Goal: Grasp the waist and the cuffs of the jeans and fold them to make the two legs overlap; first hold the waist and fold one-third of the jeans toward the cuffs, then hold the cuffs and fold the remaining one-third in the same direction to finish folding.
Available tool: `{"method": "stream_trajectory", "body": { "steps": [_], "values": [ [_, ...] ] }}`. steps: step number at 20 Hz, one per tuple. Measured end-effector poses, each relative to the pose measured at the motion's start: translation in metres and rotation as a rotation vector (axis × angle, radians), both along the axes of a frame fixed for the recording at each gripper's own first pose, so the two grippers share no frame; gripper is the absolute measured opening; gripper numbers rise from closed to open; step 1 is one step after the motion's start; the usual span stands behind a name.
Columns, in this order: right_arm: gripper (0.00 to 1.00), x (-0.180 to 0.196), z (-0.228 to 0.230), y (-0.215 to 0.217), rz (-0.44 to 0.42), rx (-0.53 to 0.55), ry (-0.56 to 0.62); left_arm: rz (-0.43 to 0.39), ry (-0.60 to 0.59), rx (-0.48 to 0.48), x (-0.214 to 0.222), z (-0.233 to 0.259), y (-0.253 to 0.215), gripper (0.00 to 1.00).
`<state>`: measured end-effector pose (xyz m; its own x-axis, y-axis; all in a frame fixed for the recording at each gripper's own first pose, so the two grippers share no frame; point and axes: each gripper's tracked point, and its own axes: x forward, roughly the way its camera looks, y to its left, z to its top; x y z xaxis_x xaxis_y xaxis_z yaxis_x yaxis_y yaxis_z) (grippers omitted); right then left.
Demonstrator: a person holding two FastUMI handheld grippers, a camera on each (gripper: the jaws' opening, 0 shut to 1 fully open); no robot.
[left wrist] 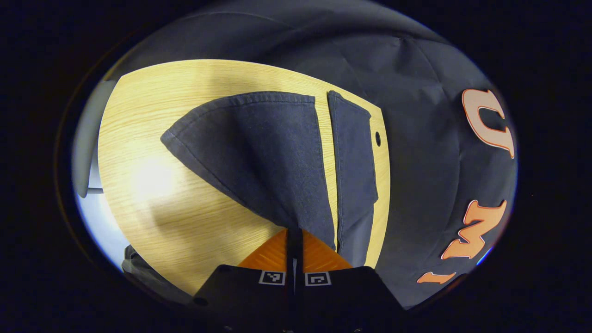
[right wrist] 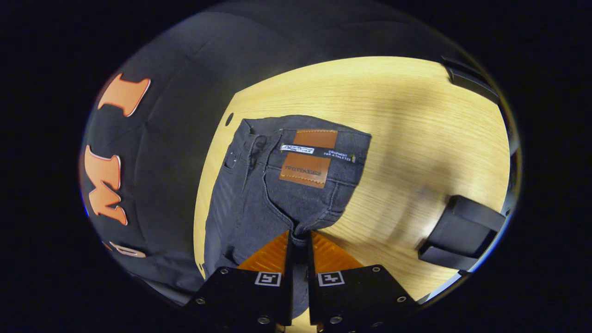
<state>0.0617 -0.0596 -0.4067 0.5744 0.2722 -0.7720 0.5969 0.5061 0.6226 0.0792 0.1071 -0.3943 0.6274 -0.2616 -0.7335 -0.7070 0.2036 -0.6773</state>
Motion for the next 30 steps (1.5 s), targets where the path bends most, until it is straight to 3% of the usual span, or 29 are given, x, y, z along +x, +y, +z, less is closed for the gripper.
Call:
{"method": "stream_trajectory", "body": {
  "steps": [5,9,13,16,19,22,26,30],
  "values": [
    [0.14,-0.001,0.048,-0.006,0.049,-0.017,-0.043,-0.028,0.058,0.022,-0.01,0.02,-0.001,0.01],
    [0.13,0.021,0.098,-0.002,0.103,-0.045,-0.105,-0.099,0.079,0.087,-0.013,0.053,-0.003,0.01],
    [0.12,0.054,0.139,0.019,0.187,-0.061,-0.163,-0.16,0.025,0.125,0.014,0.106,-0.01,0.01],
    [0.11,0.093,0.147,0.04,0.234,-0.036,-0.182,-0.175,0.085,0.101,0.036,0.119,-0.011,0.01],
    [0.12,0.129,0.131,0.058,0.268,-0.029,-0.146,-0.222,0.243,0.131,0.053,0.106,0.004,0.01],
    [0.12,0.167,0.117,0.076,0.286,-0.015,-0.098,-0.257,0.399,0.136,0.085,0.089,0.013,0.01],
    [0.13,0.223,0.091,0.087,0.29,-0.069,-0.068,-0.339,0.448,0.163,0.171,0.093,0.005,0.01],
    [0.14,0.261,0.068,0.087,0.169,-0.006,-0.012,-0.36,0.416,0.202,0.266,0.086,-0.004,0.01]
  ]
}}
